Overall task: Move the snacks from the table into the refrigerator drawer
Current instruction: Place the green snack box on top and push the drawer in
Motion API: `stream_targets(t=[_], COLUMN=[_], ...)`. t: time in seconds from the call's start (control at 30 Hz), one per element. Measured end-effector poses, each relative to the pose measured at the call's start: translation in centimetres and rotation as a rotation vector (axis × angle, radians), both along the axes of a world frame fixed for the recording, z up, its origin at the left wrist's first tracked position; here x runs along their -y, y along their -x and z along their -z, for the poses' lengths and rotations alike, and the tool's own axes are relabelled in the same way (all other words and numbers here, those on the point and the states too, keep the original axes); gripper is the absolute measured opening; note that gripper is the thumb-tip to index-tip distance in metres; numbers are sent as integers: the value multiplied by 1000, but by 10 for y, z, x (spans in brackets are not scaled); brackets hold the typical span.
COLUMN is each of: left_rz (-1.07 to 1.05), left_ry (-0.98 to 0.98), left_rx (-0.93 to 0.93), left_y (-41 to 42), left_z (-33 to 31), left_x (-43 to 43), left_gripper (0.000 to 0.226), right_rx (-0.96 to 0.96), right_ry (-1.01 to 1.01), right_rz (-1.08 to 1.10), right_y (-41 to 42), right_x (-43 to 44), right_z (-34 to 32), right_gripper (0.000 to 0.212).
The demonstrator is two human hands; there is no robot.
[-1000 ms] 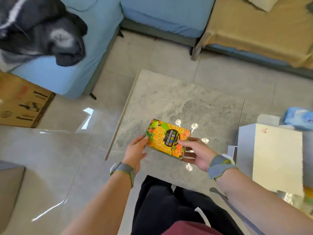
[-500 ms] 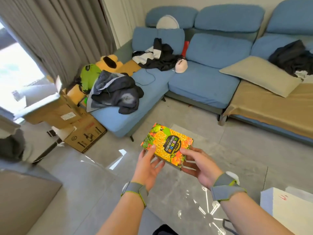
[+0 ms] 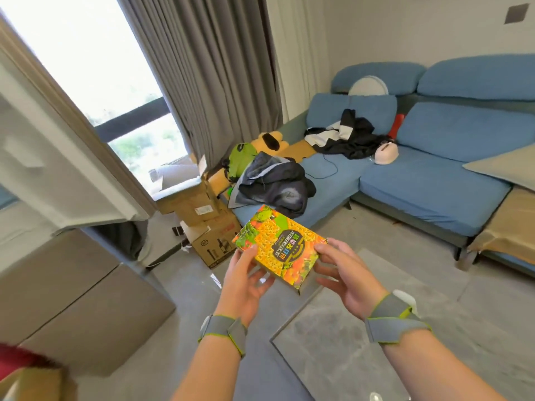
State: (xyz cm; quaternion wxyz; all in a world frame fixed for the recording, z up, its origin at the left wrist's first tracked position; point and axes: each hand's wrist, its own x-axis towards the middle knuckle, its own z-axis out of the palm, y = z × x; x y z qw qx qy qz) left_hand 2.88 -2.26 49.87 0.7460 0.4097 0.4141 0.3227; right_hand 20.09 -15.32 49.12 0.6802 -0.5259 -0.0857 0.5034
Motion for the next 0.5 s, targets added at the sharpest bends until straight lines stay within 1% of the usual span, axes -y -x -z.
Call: stream_targets(t=[0.1, 0.17, 0.33, 0.4, 0.43, 0.5], left_rz=[-45, -84, -226, -258, -252, -297], left_ry=[-53, -89, -230, -284, -305, -335], left_rx=[5, 22, 50, 63, 53, 66], left_y=[36, 65, 177, 219, 221, 269], left_z=[-19, -29, -48, -54, -57, -59], left_x=[-9, -15, -47, -53, -52, -62], left_gripper=[35, 37, 39, 39, 40, 45], right_rx=[36, 50, 77, 83, 66, 76], right_ry=[-48, -60, -113, -124, -135, -147], right_rz=[-67, -125, -284, -331, -335, -393], right_y=[29, 54, 160, 201, 205, 252], right_x=[-21, -37, -95, -115, -115, -137], right_z=[-16, -25, -50, -56, -57, -64], right_gripper=[37, 32, 32, 32, 32, 32])
